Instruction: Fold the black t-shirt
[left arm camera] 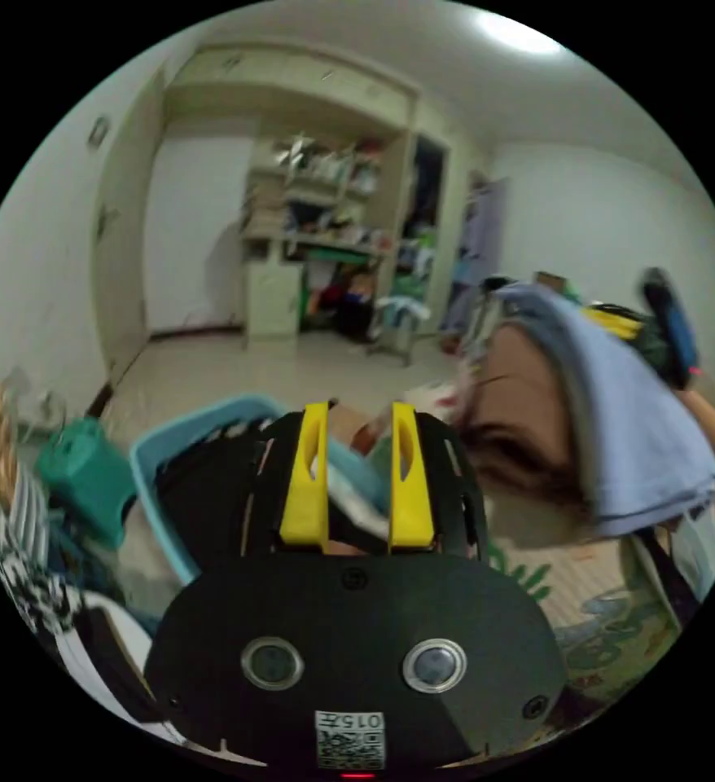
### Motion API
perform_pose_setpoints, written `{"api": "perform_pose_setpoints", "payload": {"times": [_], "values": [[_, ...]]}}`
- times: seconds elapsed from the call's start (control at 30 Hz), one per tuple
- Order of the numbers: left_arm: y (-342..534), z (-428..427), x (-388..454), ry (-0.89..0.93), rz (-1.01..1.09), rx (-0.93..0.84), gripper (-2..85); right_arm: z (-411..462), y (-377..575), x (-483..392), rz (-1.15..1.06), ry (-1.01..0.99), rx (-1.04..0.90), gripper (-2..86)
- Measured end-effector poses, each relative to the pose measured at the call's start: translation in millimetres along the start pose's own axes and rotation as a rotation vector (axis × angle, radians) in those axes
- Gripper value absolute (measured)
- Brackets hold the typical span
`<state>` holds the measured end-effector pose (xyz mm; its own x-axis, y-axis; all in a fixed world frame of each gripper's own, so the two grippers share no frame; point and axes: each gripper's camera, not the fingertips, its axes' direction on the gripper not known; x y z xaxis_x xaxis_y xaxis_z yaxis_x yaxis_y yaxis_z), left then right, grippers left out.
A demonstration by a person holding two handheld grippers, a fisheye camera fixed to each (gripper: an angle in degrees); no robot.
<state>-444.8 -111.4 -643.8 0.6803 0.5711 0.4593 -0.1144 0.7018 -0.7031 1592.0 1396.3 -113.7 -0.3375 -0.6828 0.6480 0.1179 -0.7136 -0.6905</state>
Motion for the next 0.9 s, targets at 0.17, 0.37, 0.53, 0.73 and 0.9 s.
{"api": "perform_pose_setpoints", "payload": {"times": [0.17, 0.37, 0.53, 0.73, 0.9], "values": [[13, 100, -41, -0.156, -0.175, -0.228, 14.3, 25, 21, -12, 0.015, 0.023, 0.025, -0.7], [20, 167, -58, -0.236, -0.285, -0.502, 7.2, 38, 37, 8, 0.029, 0.024, 0.036, -0.7], [8, 103, -78, -0.071, -0.371, -0.277, 1.4, 31, 44, 51, 0.038, 0.009, 0.039, -0.8], [-27, -45, -61, 0.151, -0.249, 0.143, 0.7, -45, 105, 236, 0.210, -0.456, 0.286, -1.0], [-47, -157, 14, 0.372, 0.039, 0.348, 0.6, -183, 288, 454, 0.247, -0.815, 0.332, -1.0]]}}
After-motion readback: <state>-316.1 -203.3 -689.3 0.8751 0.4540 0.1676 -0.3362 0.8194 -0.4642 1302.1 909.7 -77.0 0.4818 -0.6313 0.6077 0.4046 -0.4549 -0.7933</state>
